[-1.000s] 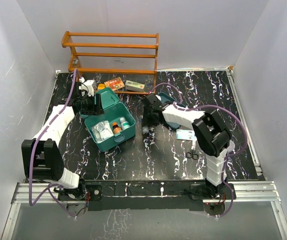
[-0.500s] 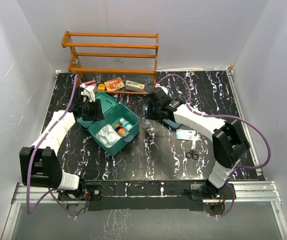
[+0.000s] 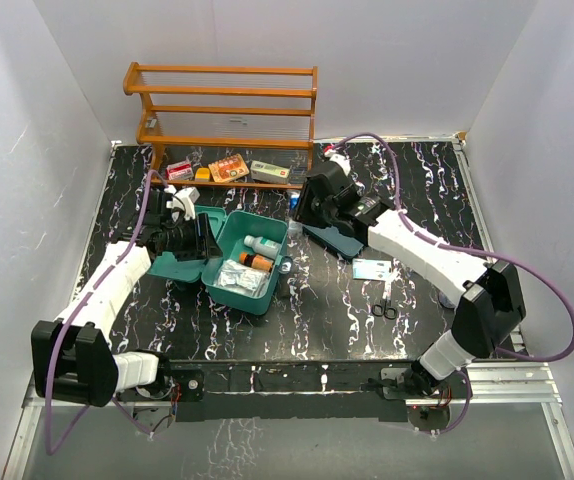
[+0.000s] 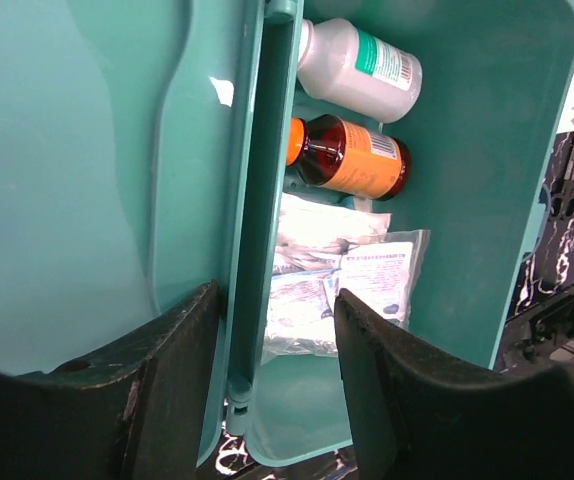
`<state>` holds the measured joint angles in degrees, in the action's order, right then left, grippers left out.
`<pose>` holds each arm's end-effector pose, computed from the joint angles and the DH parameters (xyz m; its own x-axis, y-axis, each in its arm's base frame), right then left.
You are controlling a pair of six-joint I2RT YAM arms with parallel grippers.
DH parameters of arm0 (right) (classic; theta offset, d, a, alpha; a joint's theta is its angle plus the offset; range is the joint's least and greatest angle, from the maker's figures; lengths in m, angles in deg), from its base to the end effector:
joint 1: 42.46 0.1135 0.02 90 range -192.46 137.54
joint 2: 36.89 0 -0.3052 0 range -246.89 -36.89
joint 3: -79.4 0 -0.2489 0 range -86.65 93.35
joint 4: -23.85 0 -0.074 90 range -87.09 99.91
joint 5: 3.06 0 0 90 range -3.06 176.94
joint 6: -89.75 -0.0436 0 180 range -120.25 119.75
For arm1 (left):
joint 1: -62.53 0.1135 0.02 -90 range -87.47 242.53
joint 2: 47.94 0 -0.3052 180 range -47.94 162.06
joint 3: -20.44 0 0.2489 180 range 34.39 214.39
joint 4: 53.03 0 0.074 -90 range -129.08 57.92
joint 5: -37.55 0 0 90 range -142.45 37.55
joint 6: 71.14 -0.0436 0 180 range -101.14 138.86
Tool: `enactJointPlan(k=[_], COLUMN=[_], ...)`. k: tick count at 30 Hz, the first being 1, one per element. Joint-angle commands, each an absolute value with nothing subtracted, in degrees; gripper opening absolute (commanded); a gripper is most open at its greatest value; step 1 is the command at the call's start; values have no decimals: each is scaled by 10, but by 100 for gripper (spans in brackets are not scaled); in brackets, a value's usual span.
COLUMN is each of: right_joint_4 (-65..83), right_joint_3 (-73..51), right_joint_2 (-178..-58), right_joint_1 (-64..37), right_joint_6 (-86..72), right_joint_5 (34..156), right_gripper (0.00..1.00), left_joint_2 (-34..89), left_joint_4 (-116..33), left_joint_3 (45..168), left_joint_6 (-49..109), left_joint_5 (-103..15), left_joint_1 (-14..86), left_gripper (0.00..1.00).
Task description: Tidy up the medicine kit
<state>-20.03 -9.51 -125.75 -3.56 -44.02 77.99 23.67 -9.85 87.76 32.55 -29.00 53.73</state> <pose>0.2767 0.2146 0.3505 -0.7400 0.2809 -0.6111 -0.0248 0.8966 0.4422 0.2434 -0.0552 0.3005 -0.8037 -0.0953 -0.5874 0.2223 0.8675 -0.4449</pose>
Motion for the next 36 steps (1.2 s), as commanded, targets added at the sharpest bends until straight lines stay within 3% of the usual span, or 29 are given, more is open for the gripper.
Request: enactJointPlan(k=[1,10,19,36], right_joint_4=[-178,-140,-124,-174], right_joint_3=[-48,-1,53,164], right_joint_2=[-1257,-1341,-1447,-1602], right_joint_1=[8,82,103,135], right_joint_6=[-464,-488,-556,-632], right_joint_5=[756,721,673,585], right_gripper=[24,23,23,26], left_joint_2=[212,195,141,120], left_joint_4=[-102,-76,17,51], left_joint_3=[883,922,971,987], left_joint_6=[370,400,506,519], left_joint_5=[-267,-322,-523,-500], left_joint_1=[534,532,532,532], left_gripper=[48,51,54,54])
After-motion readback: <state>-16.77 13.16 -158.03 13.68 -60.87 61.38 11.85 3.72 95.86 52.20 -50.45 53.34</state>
